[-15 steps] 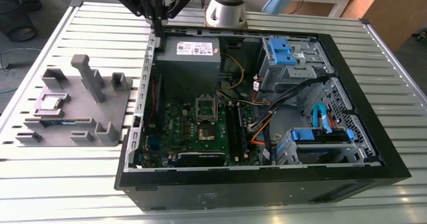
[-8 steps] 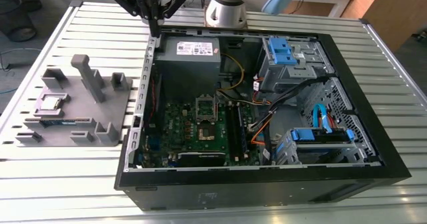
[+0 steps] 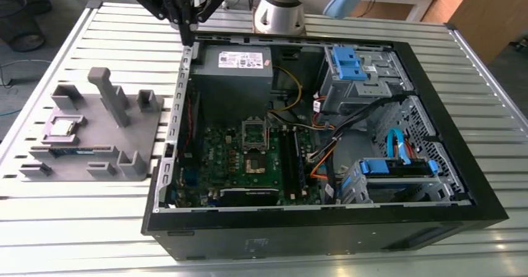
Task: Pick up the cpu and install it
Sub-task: 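Reach for the cpu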
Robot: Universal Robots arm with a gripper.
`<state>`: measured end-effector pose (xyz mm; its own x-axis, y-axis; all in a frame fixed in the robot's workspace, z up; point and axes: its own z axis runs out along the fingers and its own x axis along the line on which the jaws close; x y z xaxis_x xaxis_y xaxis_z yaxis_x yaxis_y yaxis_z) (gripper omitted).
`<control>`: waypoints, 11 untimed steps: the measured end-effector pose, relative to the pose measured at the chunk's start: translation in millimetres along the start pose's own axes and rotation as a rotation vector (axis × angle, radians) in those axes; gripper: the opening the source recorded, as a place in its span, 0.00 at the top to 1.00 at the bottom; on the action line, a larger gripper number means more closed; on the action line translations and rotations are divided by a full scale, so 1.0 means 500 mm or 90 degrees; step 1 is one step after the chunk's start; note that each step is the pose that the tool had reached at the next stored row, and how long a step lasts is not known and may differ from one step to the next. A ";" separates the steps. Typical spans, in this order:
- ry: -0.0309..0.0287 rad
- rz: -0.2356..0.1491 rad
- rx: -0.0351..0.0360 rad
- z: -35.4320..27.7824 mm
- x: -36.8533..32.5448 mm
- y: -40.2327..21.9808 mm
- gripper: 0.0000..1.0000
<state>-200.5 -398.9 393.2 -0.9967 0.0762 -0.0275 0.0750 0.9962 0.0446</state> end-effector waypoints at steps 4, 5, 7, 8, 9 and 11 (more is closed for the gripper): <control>-0.0001 0.000 0.0000 0.000 0.006 0.000 0.89; -0.0001 0.000 0.0000 0.000 0.007 -0.001 0.89; -0.0002 0.000 -0.0001 0.000 0.009 -0.001 0.89; -0.0002 0.000 -0.0001 0.000 0.011 -0.001 0.89; -0.0002 0.000 -0.0001 0.000 0.012 -0.001 0.89; -0.0003 0.000 -0.0001 0.000 0.014 -0.001 0.89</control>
<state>-207.5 -398.9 393.2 -0.9967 0.0762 -0.0279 0.0750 0.9962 0.0446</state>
